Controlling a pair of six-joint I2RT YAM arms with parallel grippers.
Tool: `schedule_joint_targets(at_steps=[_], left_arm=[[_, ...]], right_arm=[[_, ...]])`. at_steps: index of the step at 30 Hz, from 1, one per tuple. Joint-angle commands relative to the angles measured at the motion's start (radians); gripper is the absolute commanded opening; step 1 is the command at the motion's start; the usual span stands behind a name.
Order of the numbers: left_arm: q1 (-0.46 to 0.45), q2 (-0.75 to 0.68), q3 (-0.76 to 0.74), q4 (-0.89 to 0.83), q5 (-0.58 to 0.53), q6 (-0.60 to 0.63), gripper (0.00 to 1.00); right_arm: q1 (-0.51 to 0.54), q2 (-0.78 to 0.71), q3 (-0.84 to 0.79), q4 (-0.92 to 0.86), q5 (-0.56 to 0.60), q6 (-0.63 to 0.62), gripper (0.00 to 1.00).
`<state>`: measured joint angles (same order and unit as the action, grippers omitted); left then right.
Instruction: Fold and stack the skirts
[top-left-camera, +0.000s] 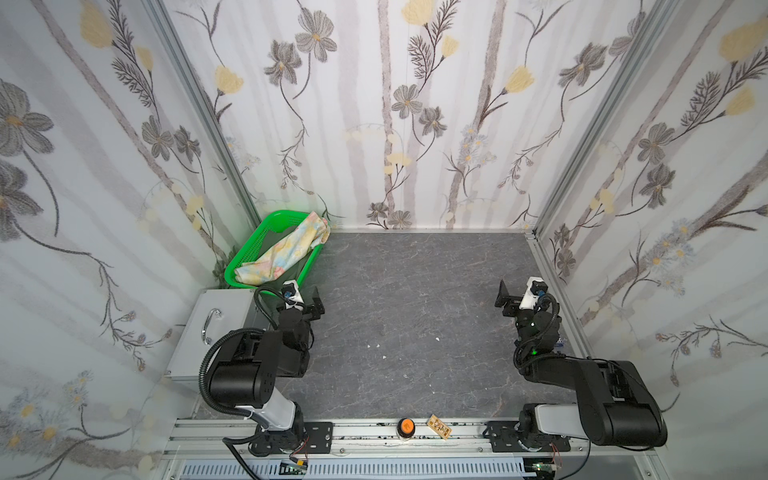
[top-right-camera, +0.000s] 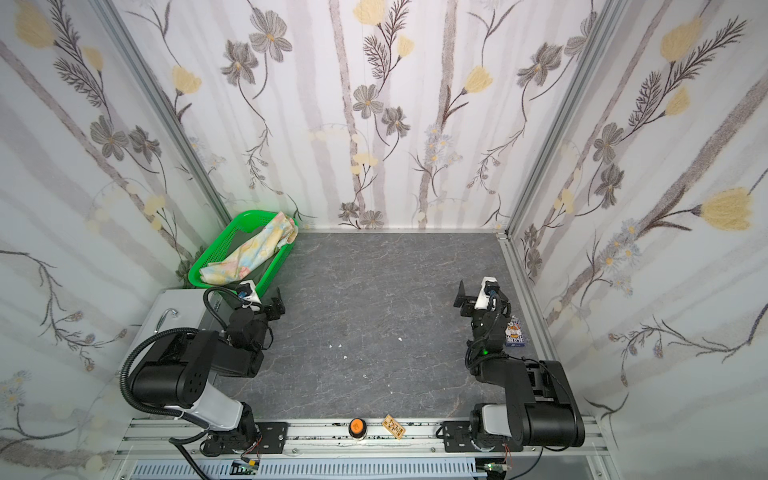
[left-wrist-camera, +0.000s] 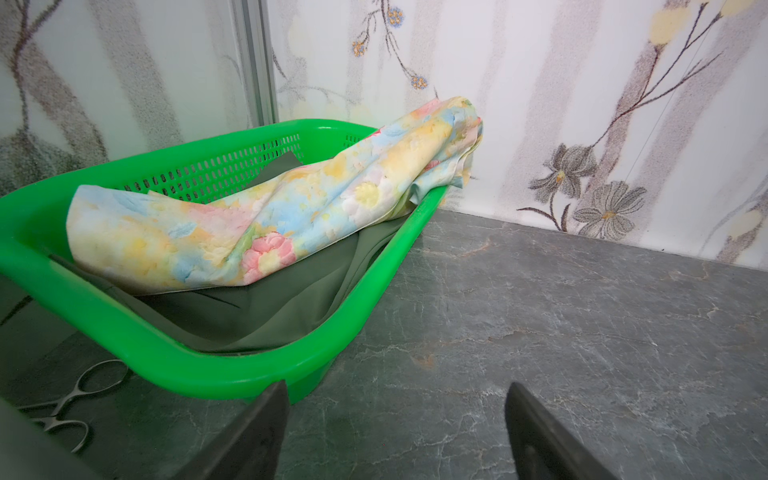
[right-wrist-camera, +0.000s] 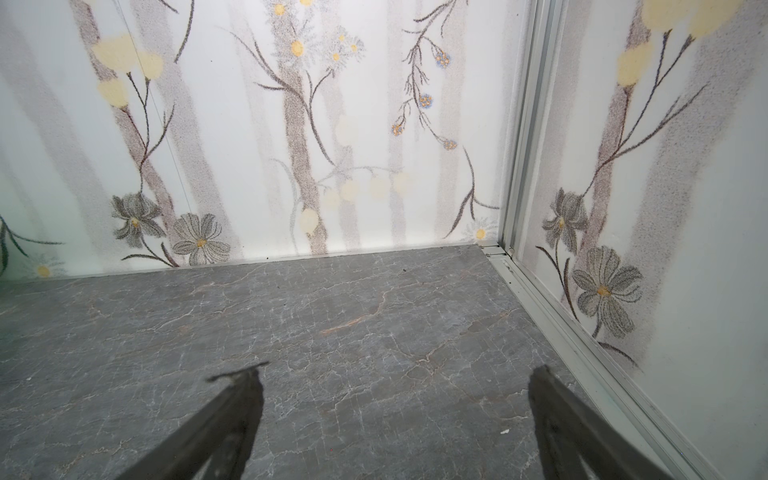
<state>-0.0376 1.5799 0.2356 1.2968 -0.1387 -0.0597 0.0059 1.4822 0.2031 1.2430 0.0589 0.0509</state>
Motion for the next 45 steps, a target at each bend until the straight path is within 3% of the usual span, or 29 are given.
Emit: schedule_joint_targets(at_steps=[1, 5, 9, 13, 16, 19, 25, 31, 38, 45], left_arm=[[-0.007, -0.054, -0.013, 0.033, -0.059, -0.01, 0.76], [-0.034, -0.261, 0.015, -0.171, -0.167, -0.023, 0.73], [-0.033, -0.397, 0.207, -0.508, -0.133, -0.15, 0.74], [-0.03, -0.298, 0.551, -0.906, -0.05, -0.188, 0.67], [-0.019, -0.168, 0.774, -1.085, 0.033, -0.193, 0.66], [-0.005, -0.044, 0.918, -1.145, 0.083, -0.203, 0.67], [0.039, 0.254, 1.266, -1.296, 0.25, -0.253, 0.82], [0.054, 0.469, 1.499, -1.368, 0.292, -0.295, 0.87], [0.056, 0.593, 1.599, -1.403, 0.263, -0.274, 0.89], [0.056, 0.623, 1.594, -1.415, 0.209, -0.248, 0.88]], right_arm=[[0.033, -0.095, 0.025, -0.08, 0.074, -0.026, 0.94], [0.079, -0.22, 0.129, -0.356, 0.162, -0.001, 0.91], [0.117, -0.26, 0.247, -0.555, 0.165, 0.093, 0.88], [0.17, -0.22, 0.349, -0.683, 0.125, 0.15, 0.87], [0.203, -0.186, 0.391, -0.728, 0.077, 0.177, 0.88], [0.222, -0.158, 0.406, -0.727, 0.021, 0.205, 0.89], [0.227, -0.12, 0.414, -0.695, -0.058, 0.255, 0.9], [0.229, -0.102, 0.421, -0.694, -0.093, 0.271, 0.9], [0.229, -0.096, 0.432, -0.701, -0.097, 0.268, 0.91], [0.227, -0.088, 0.445, -0.709, -0.084, 0.267, 0.91]])
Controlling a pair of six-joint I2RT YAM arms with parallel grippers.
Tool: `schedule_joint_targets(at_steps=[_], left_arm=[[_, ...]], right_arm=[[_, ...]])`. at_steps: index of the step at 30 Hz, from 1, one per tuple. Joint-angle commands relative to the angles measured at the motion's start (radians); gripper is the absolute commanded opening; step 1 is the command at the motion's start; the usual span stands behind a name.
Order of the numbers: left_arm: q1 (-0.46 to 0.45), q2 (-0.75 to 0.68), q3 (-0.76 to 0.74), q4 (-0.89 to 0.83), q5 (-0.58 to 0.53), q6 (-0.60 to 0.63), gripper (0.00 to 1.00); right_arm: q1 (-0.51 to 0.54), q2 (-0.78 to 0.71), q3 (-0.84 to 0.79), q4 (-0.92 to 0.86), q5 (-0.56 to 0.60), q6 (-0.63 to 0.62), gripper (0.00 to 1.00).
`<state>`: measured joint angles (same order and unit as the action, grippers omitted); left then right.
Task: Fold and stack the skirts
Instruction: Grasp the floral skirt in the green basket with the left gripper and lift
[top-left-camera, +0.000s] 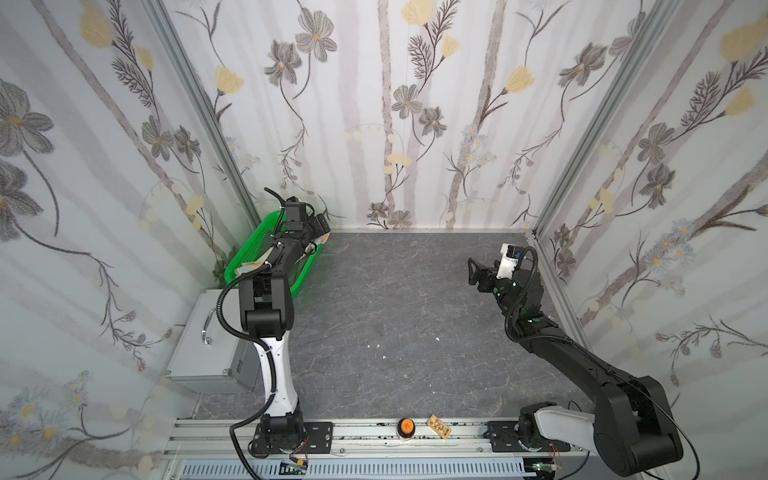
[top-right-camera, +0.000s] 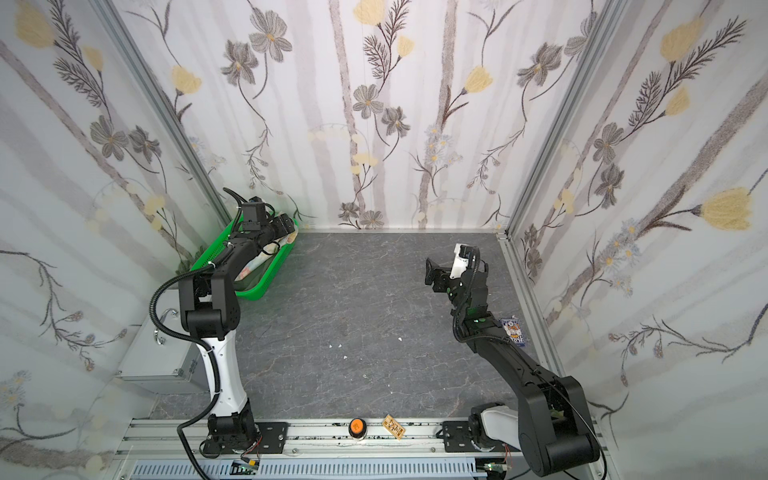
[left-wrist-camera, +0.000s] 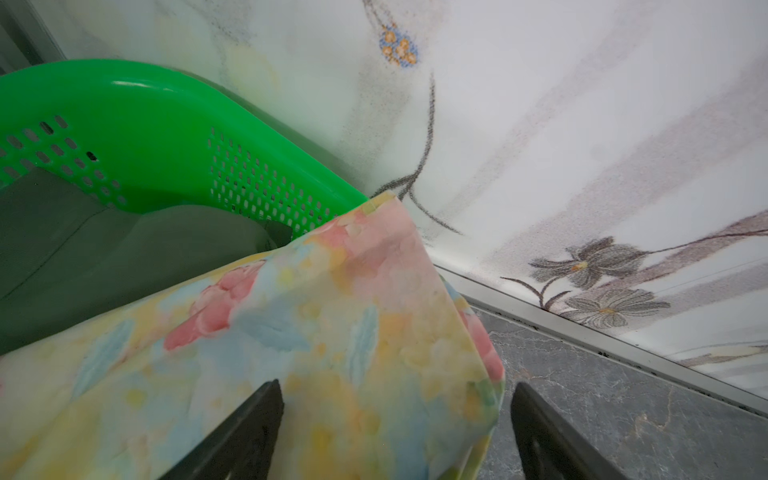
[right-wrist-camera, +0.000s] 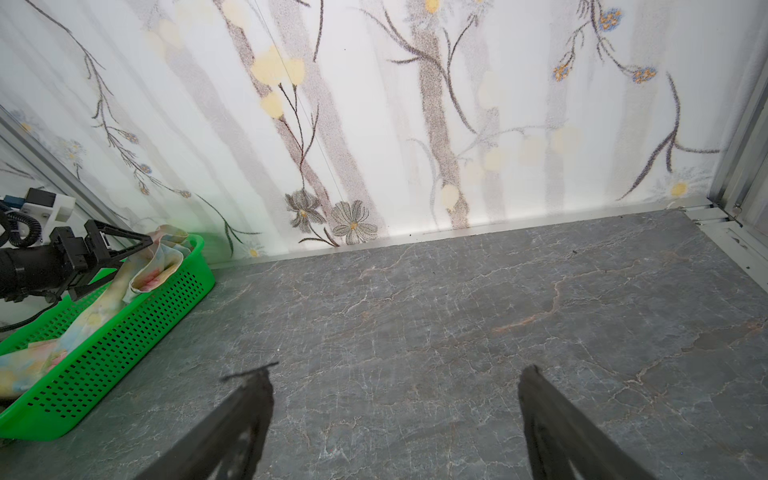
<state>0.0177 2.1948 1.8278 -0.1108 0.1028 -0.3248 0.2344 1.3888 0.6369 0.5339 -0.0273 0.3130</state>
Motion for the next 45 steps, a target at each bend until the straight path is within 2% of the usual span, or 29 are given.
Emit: schedule_joint_targets(at_steps=[1, 3, 7, 10, 12, 14, 21, 26, 34, 40, 43, 45], left_arm=[[0.001, 0.01, -0.002, -0.007, -0.03, 0.022, 0.86], [0.001, 0.016, -0.006, -0.009, -0.032, 0.026, 0.81], [0.0, 0.023, -0.006, -0.009, -0.035, 0.039, 0.64], [0.002, 0.019, -0.005, -0.008, -0.053, 0.046, 0.47], [0.002, 0.012, 0.0, -0.01, -0.056, 0.051, 0.28], [0.003, -0.007, 0.001, -0.01, -0.053, 0.049, 0.01], [-0.001, -0.198, -0.027, -0.01, -0.012, 0.024, 0.0], [-0.025, -0.372, -0.021, -0.012, 0.093, 0.004, 0.0], [-0.183, -0.582, -0.016, -0.01, 0.252, -0.025, 0.0], [-0.315, -0.634, -0.012, -0.006, 0.404, -0.095, 0.0], [-0.372, -0.59, -0.006, -0.003, 0.437, -0.123, 0.0], [-0.376, -0.547, -0.015, 0.0, 0.448, -0.165, 0.0]], right_arm=[[0.0, 0.007, 0.011, 0.001, 0.004, 0.007, 0.91], [-0.001, 0.009, 0.009, -0.002, 0.013, 0.011, 0.91], [-0.002, 0.001, 0.009, -0.01, 0.014, 0.012, 0.92], [-0.001, -0.009, 0.008, -0.02, 0.029, 0.011, 0.94], [-0.001, -0.019, 0.007, -0.026, 0.037, 0.011, 0.95], [-0.001, -0.028, 0.007, -0.033, 0.044, 0.012, 0.95], [-0.001, -0.08, 0.0, -0.052, 0.046, 0.014, 0.96], [-0.001, -0.125, -0.011, -0.06, 0.04, 0.015, 0.97], [0.0, -0.192, -0.023, -0.082, 0.022, 0.031, 0.98], [-0.001, -0.236, -0.028, -0.106, 0.02, 0.028, 0.98], [-0.001, -0.246, -0.03, -0.106, 0.022, 0.026, 0.98], [-0.001, -0.249, -0.029, -0.109, 0.022, 0.034, 0.99]])
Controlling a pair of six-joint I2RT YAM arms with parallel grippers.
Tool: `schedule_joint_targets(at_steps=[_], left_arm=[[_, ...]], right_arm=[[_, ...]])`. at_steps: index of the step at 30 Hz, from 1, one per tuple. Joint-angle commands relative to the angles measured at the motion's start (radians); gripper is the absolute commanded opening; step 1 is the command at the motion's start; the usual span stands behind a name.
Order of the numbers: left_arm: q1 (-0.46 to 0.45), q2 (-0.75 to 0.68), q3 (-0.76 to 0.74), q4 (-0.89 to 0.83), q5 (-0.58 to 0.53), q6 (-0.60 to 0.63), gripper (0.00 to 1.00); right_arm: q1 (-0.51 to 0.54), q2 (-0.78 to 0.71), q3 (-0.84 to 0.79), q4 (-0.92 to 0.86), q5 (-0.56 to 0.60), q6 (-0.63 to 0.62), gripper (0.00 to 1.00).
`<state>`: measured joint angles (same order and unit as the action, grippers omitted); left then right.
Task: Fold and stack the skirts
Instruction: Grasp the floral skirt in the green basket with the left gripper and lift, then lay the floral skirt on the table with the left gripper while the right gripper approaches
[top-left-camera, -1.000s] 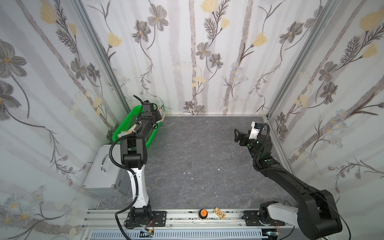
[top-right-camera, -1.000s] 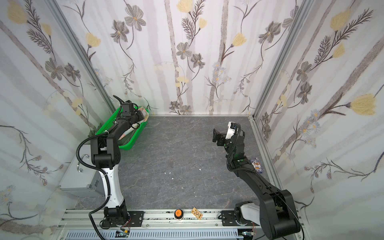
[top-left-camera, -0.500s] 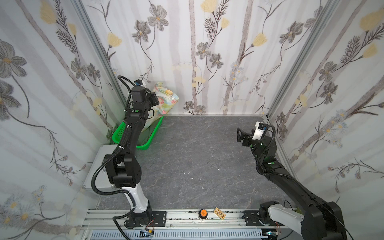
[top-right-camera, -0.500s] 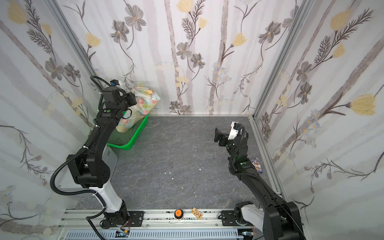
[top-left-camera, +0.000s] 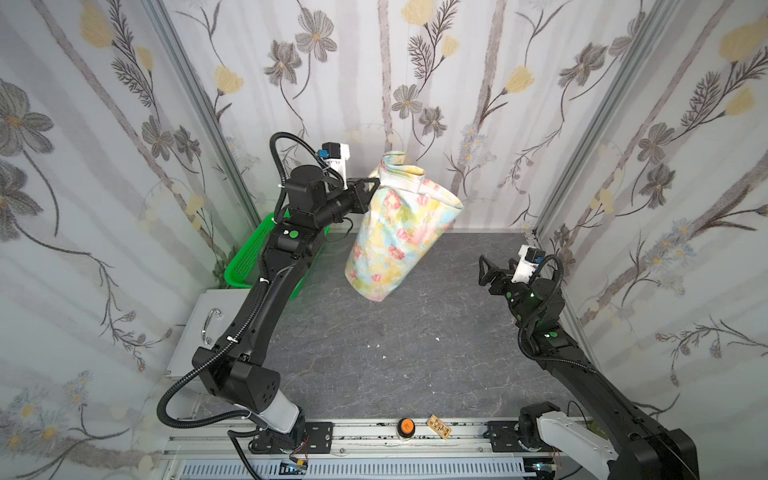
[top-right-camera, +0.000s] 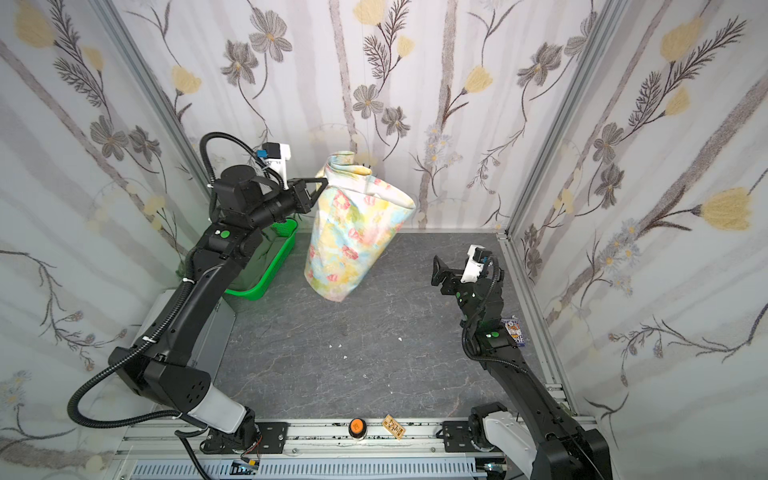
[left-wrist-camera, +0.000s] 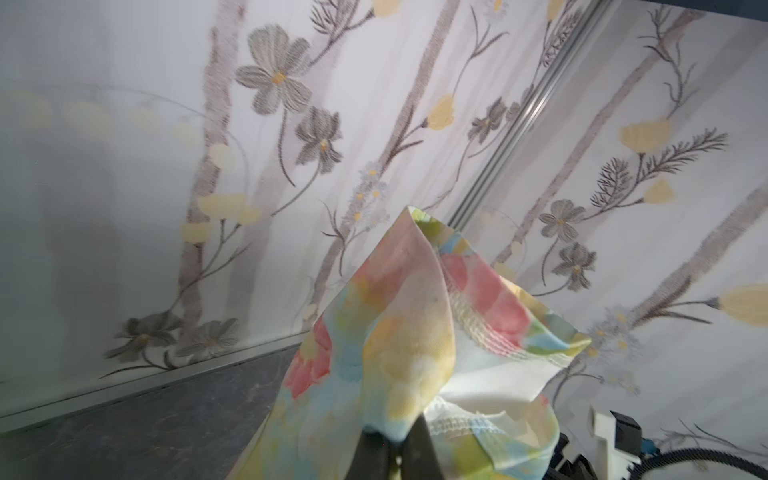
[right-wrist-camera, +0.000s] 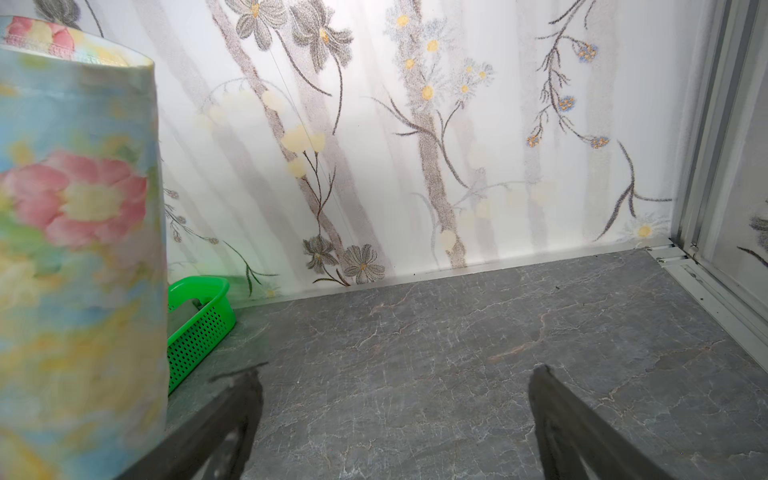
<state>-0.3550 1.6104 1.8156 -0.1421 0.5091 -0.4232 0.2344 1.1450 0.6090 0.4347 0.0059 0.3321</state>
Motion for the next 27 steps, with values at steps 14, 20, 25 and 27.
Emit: schedule_joint_targets(at_steps=[14, 20, 25, 27], left_arm=[[0.083, 0.32, -0.318, 0.187, -0.02, -0.183, 0.82], [0.083, 0.192, -0.496, 0.188, -0.056, -0.173, 0.81], [0.089, 0.052, -0.764, 0.188, -0.147, -0.187, 0.77], [0.1, -0.009, -0.854, 0.188, -0.173, -0.207, 0.75]], right_arm=[[0.004, 0.04, -0.016, -0.101, -0.031, 0.096, 0.98], [0.157, 0.152, 0.039, -0.147, 0.008, 0.033, 0.98], [0.319, 0.31, 0.197, -0.236, 0.103, -0.035, 0.96], [0.4, 0.403, 0.303, -0.313, 0.15, -0.08, 0.95]])
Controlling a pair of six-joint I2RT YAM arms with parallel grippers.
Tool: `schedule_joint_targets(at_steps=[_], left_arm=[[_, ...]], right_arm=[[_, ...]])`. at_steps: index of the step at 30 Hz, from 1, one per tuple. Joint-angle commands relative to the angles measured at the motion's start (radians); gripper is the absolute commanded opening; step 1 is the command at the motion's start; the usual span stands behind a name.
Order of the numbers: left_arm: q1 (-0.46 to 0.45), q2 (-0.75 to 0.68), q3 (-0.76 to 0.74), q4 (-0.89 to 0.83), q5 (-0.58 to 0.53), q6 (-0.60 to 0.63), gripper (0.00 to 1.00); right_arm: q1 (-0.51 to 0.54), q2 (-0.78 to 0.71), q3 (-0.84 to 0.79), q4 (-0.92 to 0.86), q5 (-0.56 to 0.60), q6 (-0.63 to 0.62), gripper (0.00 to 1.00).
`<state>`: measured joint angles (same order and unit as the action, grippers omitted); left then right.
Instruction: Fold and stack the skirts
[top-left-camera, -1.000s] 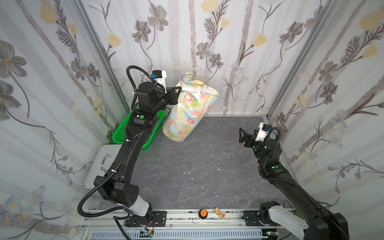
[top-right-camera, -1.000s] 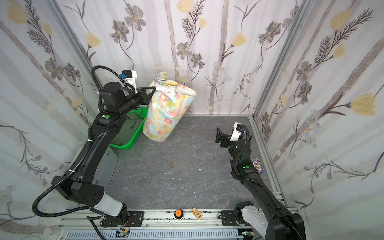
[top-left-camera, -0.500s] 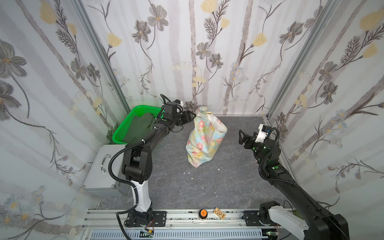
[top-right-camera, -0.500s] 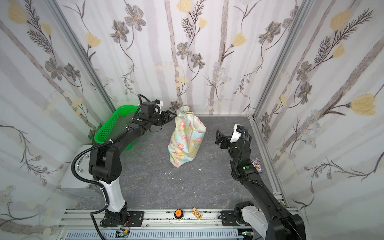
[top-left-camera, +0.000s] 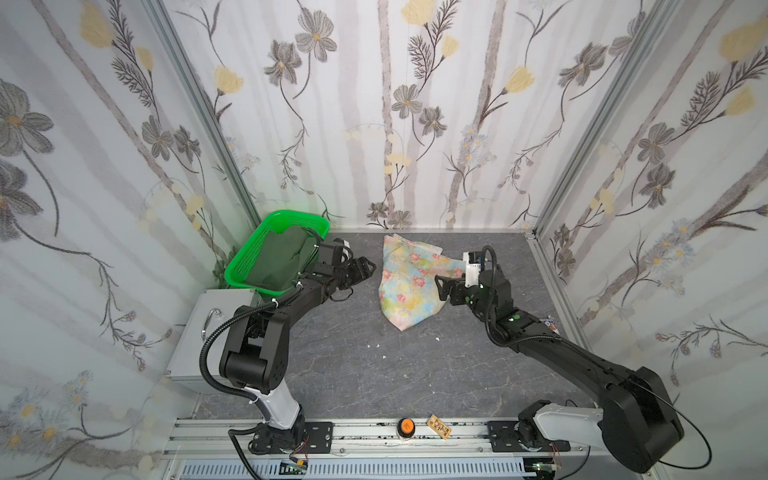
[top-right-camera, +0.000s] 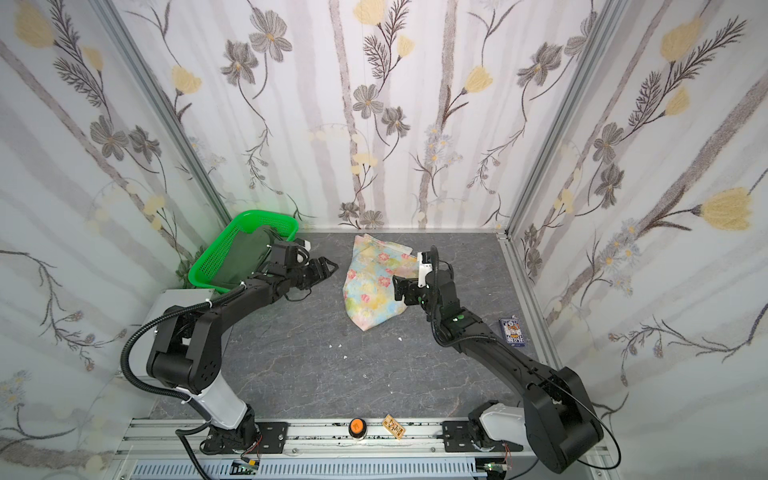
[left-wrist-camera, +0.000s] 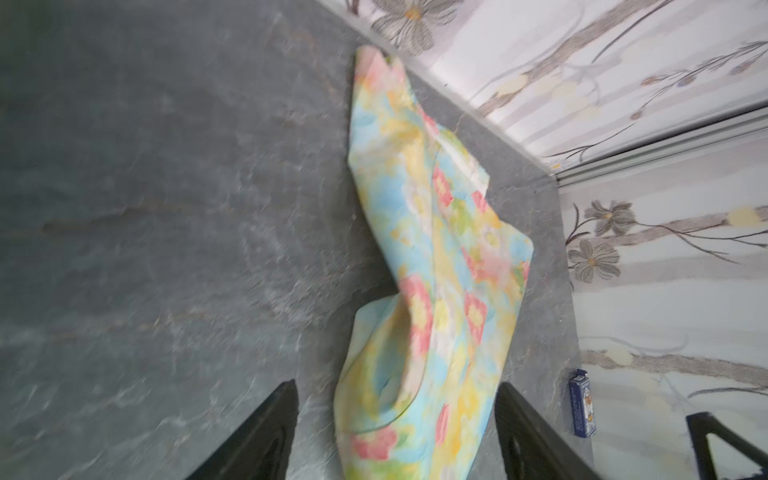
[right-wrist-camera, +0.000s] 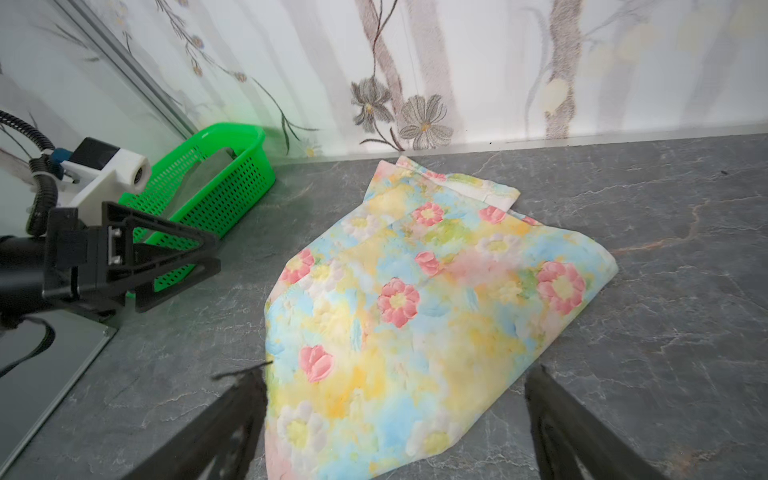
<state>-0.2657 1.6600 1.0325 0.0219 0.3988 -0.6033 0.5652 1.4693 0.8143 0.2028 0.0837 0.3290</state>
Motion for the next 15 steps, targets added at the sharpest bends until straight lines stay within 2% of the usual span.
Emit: schedule_joint_targets(at_steps=[1, 5, 9, 15], left_arm=[[0.017, -0.083, -0.105, 0.024, -0.074, -0.041, 0.74], [0.074, -0.202, -0.227, 0.037, -0.087, -0.108, 0.71], [0.115, -0.345, -0.303, 0.046, -0.102, -0.139, 0.71], [0.166, -0.466, -0.362, 0.049, -0.067, -0.144, 0.72]], right_arm=[[0.099, 0.116, 0.144, -0.111, 0.092, -0.085, 0.94], [0.212, 0.34, 0.328, -0.202, 0.191, -0.103, 0.93], [0.284, 0.519, 0.51, -0.288, 0.261, -0.068, 0.93], [0.297, 0.683, 0.691, -0.343, 0.259, 0.003, 0.86]])
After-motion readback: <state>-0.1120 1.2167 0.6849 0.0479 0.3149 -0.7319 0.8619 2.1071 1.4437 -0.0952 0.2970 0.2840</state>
